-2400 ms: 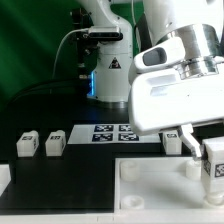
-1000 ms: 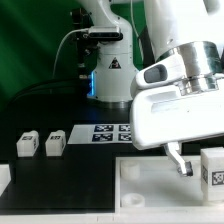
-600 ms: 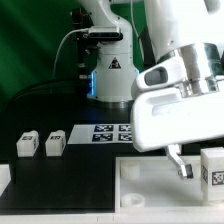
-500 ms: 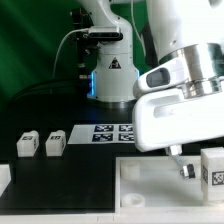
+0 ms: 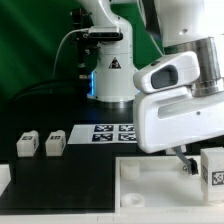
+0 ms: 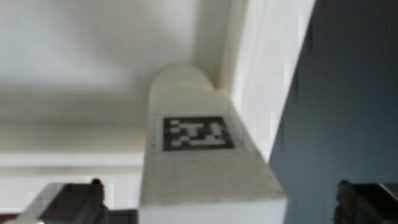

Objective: Assemble one leg

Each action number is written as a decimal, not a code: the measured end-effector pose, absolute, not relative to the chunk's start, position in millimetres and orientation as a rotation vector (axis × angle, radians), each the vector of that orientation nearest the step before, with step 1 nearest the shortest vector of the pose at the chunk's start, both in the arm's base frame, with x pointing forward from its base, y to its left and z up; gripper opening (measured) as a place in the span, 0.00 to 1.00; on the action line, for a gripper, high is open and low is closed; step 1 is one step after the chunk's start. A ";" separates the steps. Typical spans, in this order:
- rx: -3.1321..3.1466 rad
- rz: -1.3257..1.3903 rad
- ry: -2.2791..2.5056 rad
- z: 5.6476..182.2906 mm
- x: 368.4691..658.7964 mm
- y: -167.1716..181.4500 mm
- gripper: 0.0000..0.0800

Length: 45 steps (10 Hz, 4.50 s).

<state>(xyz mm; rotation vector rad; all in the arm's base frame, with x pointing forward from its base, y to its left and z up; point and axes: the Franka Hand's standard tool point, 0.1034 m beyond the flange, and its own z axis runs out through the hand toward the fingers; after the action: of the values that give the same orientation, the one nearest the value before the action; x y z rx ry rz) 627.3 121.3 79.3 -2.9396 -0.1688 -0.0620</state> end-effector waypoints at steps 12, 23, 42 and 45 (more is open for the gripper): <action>-2.918 0.015 0.435 66.5 631.4 115.0 0.37; -2.252 0.220 1.793 62.6 627.9 125.0 0.59; -2.596 0.102 1.430 70.6 630.7 119.8 0.37; -2.046 0.216 2.046 67.8 631.2 119.9 0.37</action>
Offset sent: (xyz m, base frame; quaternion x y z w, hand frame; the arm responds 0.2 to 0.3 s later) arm 0.0000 0.0000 0.0000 0.0000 0.0000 0.0000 1.0000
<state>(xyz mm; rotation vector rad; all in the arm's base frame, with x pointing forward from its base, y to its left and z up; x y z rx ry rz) 631.2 119.9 67.8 -2.0456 2.0456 0.2157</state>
